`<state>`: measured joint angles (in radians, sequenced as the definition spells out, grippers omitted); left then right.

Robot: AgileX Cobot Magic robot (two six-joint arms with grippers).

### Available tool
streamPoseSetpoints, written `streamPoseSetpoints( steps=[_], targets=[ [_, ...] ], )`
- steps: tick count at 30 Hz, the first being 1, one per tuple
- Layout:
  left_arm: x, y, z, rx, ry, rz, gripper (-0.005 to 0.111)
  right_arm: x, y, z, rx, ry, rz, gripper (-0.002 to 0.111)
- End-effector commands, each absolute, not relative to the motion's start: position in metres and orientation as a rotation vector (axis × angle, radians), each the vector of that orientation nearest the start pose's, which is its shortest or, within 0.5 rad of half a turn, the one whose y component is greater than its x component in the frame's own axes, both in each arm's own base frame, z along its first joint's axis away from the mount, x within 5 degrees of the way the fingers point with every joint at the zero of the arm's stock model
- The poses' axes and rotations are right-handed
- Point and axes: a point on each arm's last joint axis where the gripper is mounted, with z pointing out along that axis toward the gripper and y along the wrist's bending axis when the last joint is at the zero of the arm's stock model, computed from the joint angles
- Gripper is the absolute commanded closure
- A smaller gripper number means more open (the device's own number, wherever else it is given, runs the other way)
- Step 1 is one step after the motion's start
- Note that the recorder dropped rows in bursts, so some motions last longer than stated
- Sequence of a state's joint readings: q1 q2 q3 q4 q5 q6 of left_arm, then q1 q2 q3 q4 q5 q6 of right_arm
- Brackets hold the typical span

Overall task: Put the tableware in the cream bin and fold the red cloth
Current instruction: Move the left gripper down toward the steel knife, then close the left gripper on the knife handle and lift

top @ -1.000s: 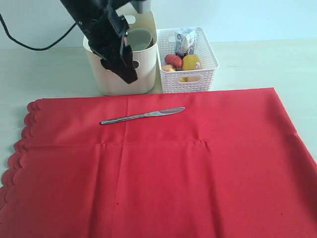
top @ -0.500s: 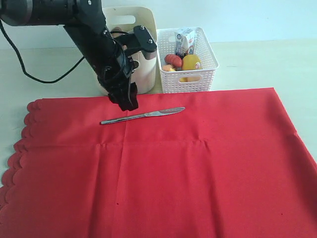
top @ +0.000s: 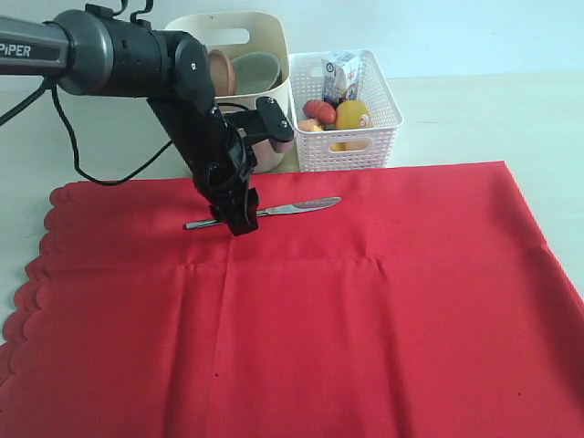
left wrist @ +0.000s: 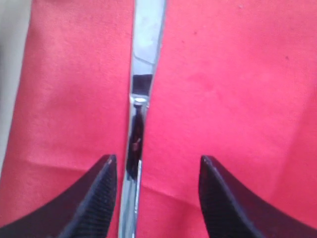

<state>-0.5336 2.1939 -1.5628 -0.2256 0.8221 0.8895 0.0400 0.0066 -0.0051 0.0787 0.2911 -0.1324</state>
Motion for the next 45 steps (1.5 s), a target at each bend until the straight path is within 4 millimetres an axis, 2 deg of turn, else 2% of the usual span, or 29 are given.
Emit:
streamPoseSetpoints(
  steps=[1,7,14,21,30,33,36,40,45],
  targets=[
    [0.374,-0.241,0.121,1.728,2.313,-0.207,0.057,0.055,0.004,0.188,-0.093,1.762,0.006,0.108],
    [0.374,-0.24,0.108,1.732,2.339,-0.216,0.057,0.055,0.004,0.188,-0.093,1.762,0.006,0.108],
    [0.38,-0.24,0.108,1.679,2.324,-0.199,0.057,0.055,0.004,0.188,-0.093,1.762,0.006,0.108],
    [0.386,-0.233,0.108,1.636,2.336,-0.193,0.071,0.055,0.004,0.188,-0.093,1.762,0.006,0.108],
    [0.379,-0.228,0.1,1.672,2.428,-0.24,0.073,0.055,0.004,0.188,-0.093,1.762,0.006,0.108],
    [0.377,-0.227,0.098,1.694,2.454,-0.255,0.085,0.055,0.004,0.188,-0.093,1.762,0.006,0.108],
    [0.376,-0.227,0.098,1.686,2.462,-0.257,0.107,0.055,0.004,0.188,-0.093,1.762,0.006,0.108],
    [0.376,-0.228,0.104,1.676,2.459,-0.26,0.106,0.055,0.004,0.188,-0.093,1.762,0.006,0.108],
    [0.375,-0.229,0.127,1.636,2.425,-0.281,0.107,0.055,0.004,0.188,-0.093,1.762,0.006,0.108]
  ],
)
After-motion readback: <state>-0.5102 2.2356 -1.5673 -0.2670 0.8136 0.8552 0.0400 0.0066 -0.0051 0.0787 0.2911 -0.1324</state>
